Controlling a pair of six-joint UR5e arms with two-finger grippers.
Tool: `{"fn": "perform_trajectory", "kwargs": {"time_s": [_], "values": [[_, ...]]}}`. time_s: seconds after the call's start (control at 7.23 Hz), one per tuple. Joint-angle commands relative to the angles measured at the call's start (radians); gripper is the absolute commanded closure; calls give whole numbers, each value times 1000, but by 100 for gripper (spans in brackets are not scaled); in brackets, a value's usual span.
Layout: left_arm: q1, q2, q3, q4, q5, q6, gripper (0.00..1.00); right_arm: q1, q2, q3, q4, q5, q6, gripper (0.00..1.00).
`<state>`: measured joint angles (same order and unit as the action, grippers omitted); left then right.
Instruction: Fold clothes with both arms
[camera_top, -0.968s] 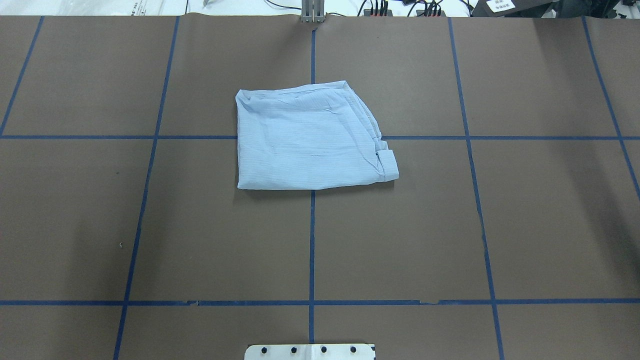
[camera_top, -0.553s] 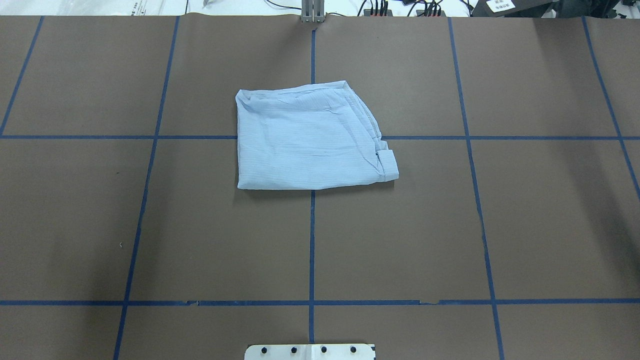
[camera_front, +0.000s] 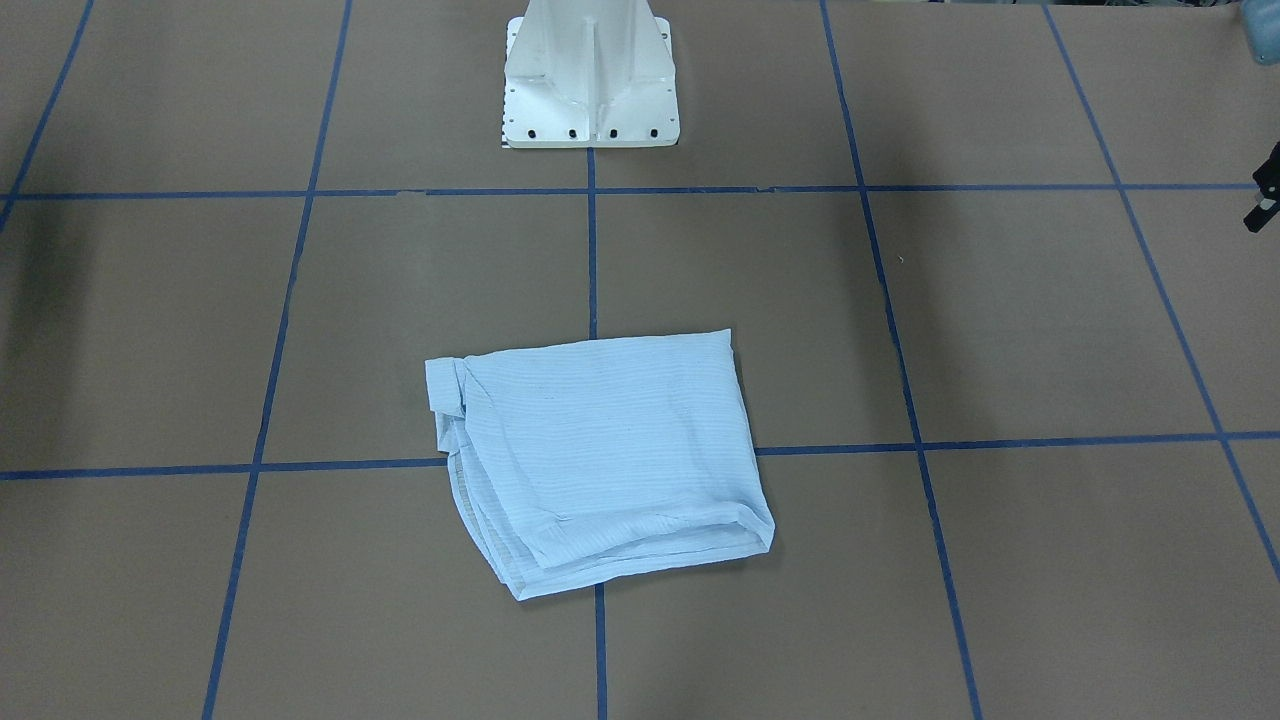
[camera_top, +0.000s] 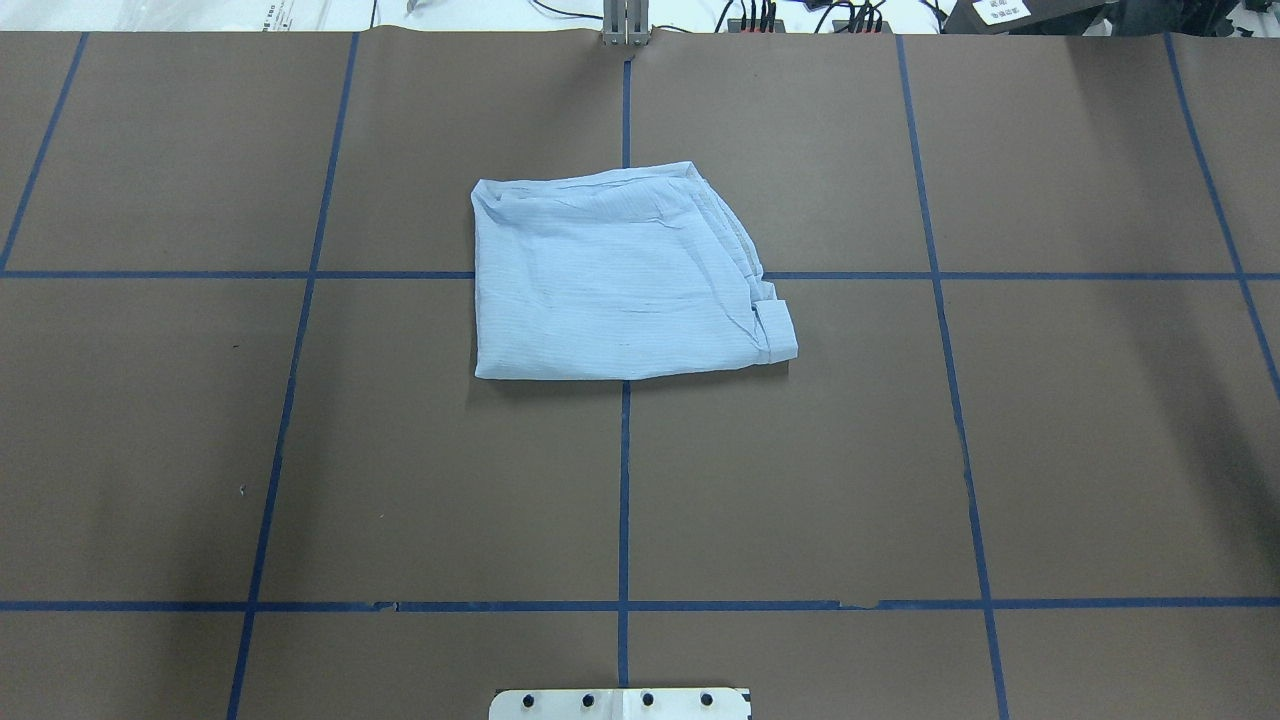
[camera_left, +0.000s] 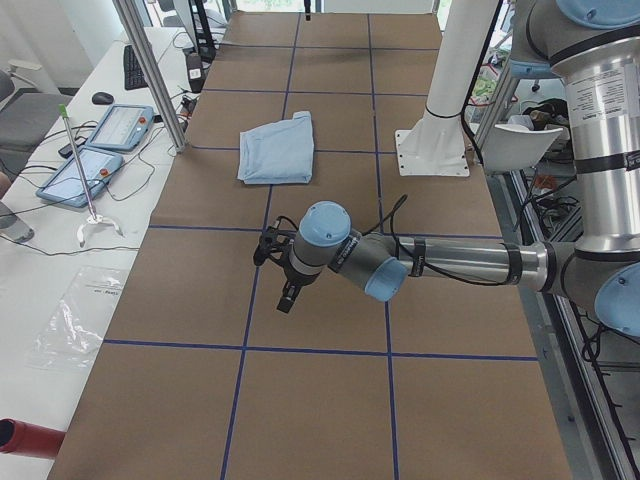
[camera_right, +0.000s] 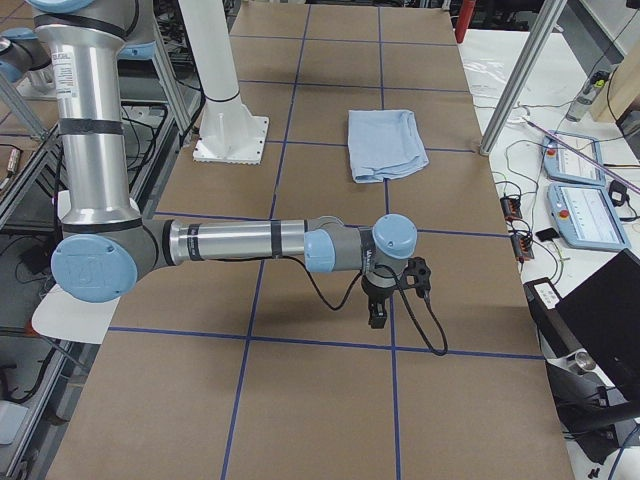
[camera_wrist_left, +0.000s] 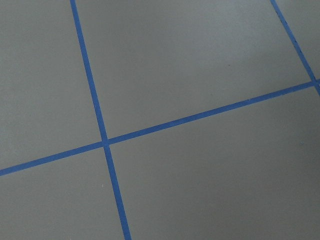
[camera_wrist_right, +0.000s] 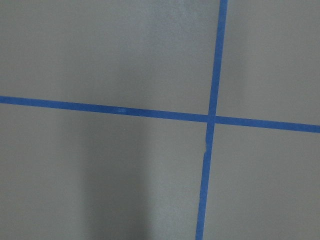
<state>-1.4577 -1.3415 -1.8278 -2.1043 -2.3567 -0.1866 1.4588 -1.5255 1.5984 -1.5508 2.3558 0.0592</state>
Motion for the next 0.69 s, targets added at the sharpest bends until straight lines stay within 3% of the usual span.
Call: {"fn": "perform_trajectory", "kwargs": {"time_s": [0.0, 0.55], "values": [[0, -1, 1, -5, -6, 4, 0, -2, 10, 2, 0, 2, 4, 0], [0, -4, 15, -10, -10, 9, 0, 0, 31, 2, 1, 0, 1, 0]]}}
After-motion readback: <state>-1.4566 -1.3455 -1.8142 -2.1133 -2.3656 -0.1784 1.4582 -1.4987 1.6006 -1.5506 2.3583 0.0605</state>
